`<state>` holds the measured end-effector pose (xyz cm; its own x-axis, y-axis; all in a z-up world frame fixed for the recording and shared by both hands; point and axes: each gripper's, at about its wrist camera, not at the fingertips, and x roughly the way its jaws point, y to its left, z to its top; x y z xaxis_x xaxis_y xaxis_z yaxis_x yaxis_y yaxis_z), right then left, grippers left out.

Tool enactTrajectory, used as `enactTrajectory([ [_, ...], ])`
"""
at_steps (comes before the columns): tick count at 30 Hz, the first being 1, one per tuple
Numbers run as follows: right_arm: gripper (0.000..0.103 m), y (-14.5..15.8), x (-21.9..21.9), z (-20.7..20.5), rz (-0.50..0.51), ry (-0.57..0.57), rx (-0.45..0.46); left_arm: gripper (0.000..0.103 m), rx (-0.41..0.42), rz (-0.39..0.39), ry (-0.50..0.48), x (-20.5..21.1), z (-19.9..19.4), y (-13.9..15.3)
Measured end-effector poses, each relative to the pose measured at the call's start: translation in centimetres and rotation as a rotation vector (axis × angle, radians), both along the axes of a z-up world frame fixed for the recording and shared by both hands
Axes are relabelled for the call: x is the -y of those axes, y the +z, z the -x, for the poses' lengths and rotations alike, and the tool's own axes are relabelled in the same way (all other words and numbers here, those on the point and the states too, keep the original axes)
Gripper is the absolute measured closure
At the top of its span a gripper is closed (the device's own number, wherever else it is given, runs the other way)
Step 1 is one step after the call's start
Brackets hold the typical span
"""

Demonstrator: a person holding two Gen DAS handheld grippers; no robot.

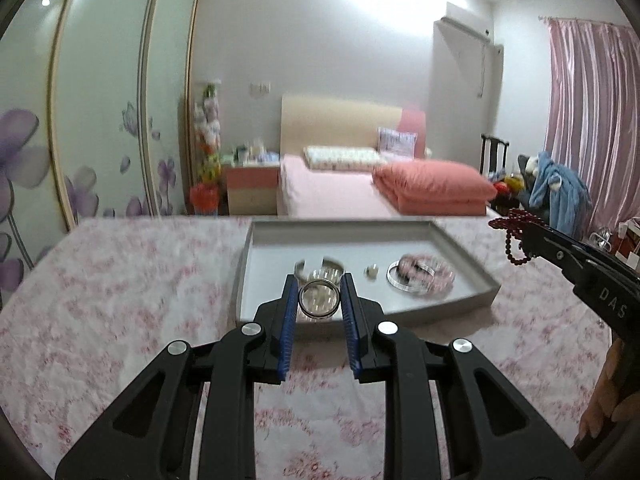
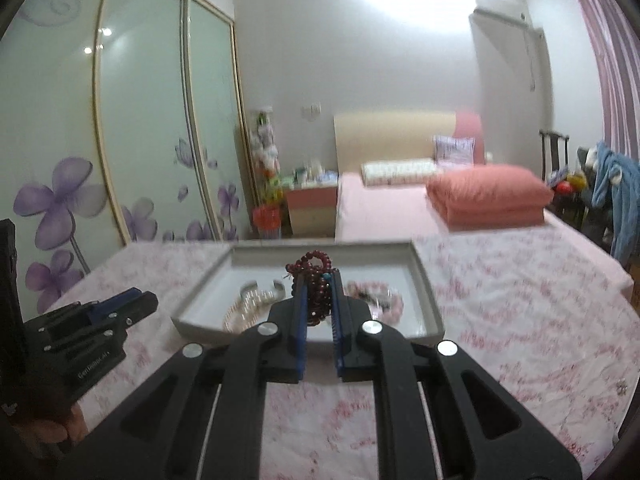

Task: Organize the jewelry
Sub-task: 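Carry the ring and beaded bracelet over the gray tray and lower them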

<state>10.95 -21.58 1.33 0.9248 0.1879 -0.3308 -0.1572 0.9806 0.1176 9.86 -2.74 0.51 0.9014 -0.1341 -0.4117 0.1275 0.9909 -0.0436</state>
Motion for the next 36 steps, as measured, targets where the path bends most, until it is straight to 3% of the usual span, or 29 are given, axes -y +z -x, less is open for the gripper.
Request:
enactTrajectory([
  [13,0.092,1.8,-0.3,0.7,0.032,-0.047,0.125,0.08,0.125,-0.025,0.031,0.8,0.7,1.6],
  [36,0.092,1.5,-0.7,0.1,0.042,-0.049,0.121,0.08,0.127,-0.036,0.03,1.2,0.4,1.7],
])
